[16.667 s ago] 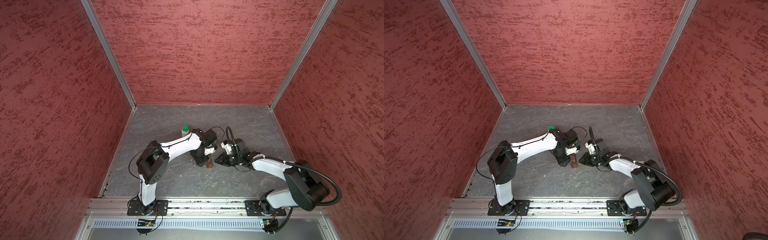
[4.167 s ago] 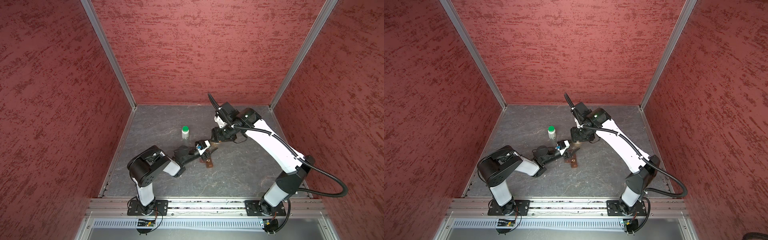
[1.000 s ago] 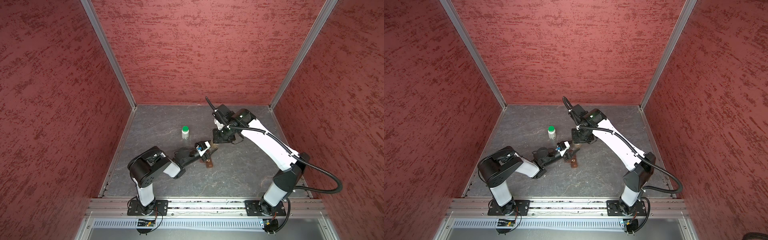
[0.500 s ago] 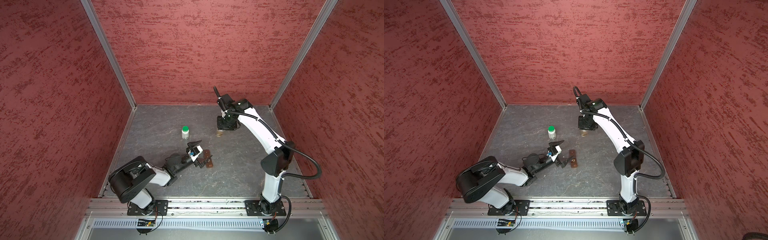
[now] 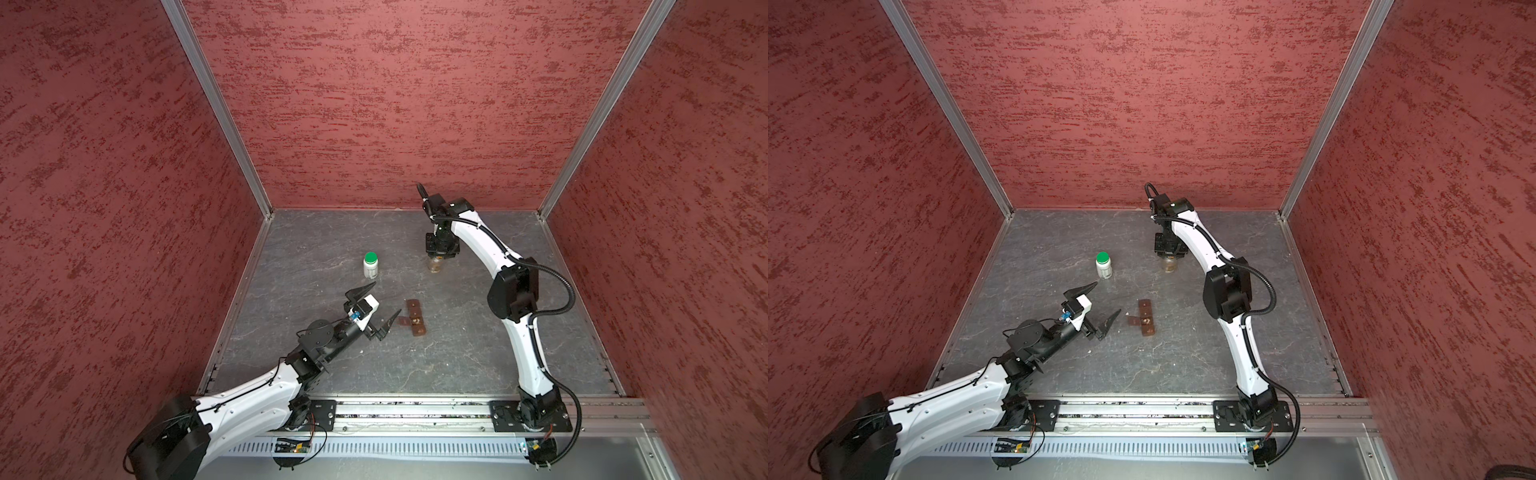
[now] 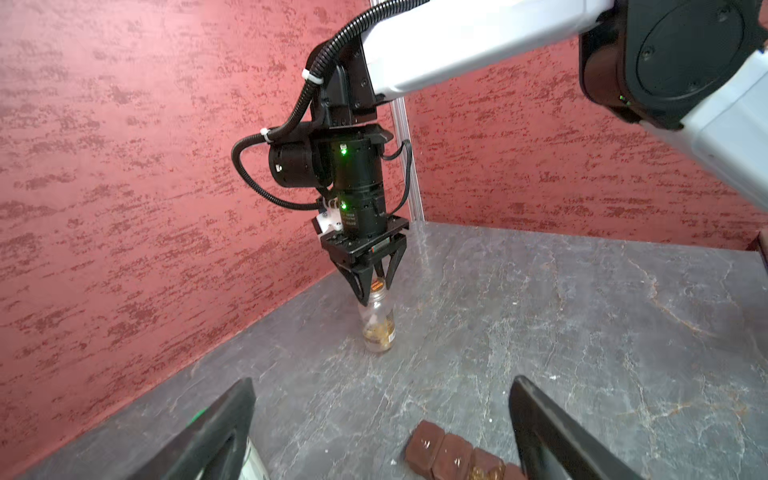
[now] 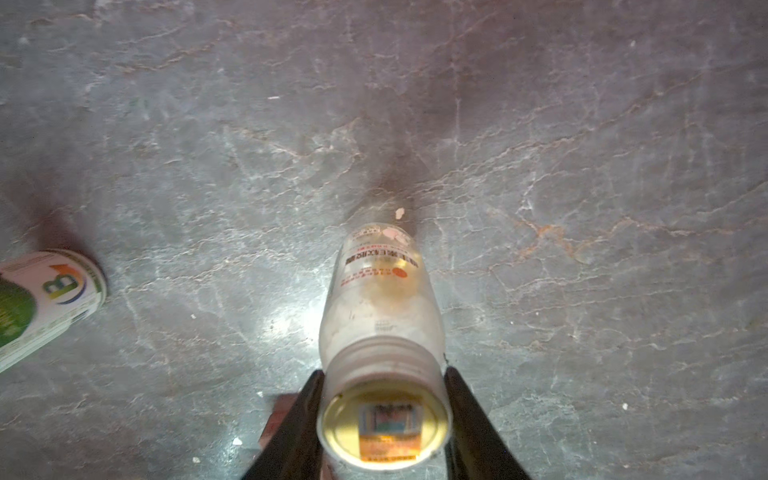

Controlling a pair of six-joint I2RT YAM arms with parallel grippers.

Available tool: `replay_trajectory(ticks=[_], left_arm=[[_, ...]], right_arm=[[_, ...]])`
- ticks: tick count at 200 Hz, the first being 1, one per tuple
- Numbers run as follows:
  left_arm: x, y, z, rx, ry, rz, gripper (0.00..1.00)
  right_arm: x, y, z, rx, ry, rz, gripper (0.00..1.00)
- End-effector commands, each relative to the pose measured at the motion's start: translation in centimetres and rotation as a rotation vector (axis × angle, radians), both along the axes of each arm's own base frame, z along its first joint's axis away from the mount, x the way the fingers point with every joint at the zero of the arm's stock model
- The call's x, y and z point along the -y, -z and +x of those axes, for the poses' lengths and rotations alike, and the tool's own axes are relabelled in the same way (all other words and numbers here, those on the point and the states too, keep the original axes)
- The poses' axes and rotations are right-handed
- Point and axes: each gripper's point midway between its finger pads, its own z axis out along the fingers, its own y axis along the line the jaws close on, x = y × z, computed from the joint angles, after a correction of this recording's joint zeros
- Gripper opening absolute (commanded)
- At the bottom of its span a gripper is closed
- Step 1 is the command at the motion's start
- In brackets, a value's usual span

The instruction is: Sort the pills into containers

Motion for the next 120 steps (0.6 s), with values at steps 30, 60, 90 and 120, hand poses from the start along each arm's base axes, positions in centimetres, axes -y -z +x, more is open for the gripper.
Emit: replay_trajectory(ticks=[30, 60, 90, 120], left_arm=[[-1.0, 3.0, 0.5, -0.120, -0.058, 0.038, 0.93], [-2.0, 3.4, 1.4, -0.180, -0.127, 0.007, 0.89], [-3.5, 4.1, 2.5, -0.284, -0.199, -0.044, 0.85], [-4.6, 5.1, 2.8, -0.377, -0.249, -0.075, 0.81]], right_arm=[[2.2, 1.1, 1.9, 0.016, 0.028, -0.066, 0.22], [2.8, 2.0, 2.0, -0.004, 0.037, -0.075, 0.31], [2.8, 1.8, 2.3, 0.008, 0.038, -0.076, 0.49], [2.7, -0.6, 3.0, 0.064, 0.041, -0.053, 0.60]])
